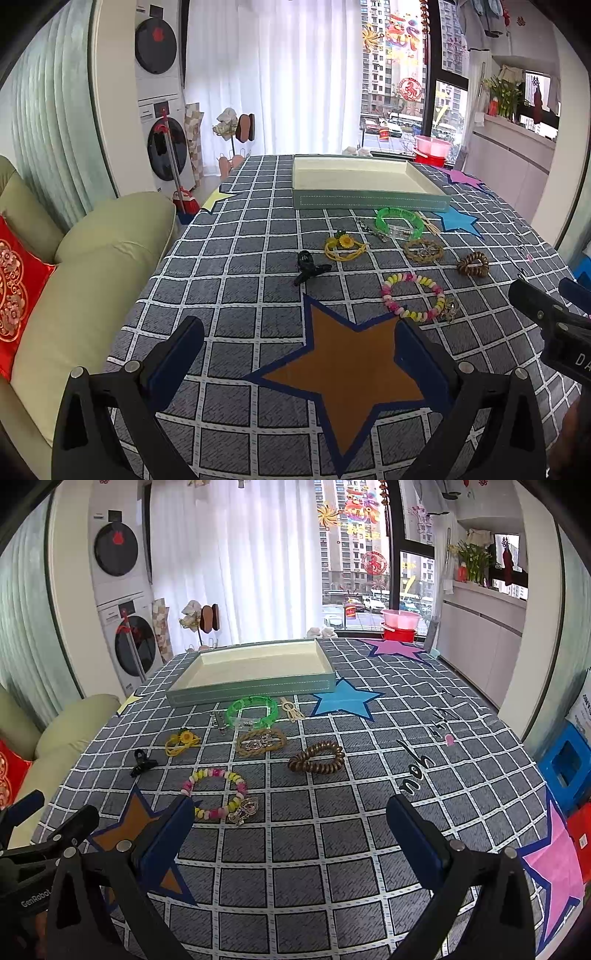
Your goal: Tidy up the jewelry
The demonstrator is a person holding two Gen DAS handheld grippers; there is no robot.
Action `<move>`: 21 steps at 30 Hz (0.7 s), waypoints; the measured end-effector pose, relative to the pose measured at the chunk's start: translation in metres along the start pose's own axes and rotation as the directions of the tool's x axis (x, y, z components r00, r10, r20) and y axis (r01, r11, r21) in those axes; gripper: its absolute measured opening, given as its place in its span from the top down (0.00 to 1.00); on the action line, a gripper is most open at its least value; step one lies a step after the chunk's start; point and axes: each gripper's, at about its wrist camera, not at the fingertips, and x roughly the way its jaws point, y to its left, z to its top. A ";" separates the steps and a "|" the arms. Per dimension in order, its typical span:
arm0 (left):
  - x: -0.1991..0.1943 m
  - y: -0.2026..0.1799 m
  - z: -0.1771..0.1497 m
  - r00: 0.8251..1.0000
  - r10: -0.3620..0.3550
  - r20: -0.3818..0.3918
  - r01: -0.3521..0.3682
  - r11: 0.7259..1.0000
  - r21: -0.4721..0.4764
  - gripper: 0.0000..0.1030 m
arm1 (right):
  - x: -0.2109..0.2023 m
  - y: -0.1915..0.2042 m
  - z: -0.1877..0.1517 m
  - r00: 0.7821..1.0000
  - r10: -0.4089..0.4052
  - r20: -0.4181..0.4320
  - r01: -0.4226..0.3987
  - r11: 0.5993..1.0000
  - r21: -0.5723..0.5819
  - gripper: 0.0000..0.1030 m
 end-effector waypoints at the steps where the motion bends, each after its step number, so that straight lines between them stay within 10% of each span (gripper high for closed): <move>1: 0.000 0.000 0.000 1.000 0.001 0.001 -0.001 1.000 0.000 0.00 | 0.000 0.000 0.000 1.000 -0.001 -0.001 0.001 1.000 -0.001 0.00; 21: 0.001 0.000 0.001 1.000 0.002 -0.002 -0.002 1.000 0.003 0.00 | 0.001 0.000 0.000 1.000 0.002 -0.001 -0.002 1.000 0.003 0.00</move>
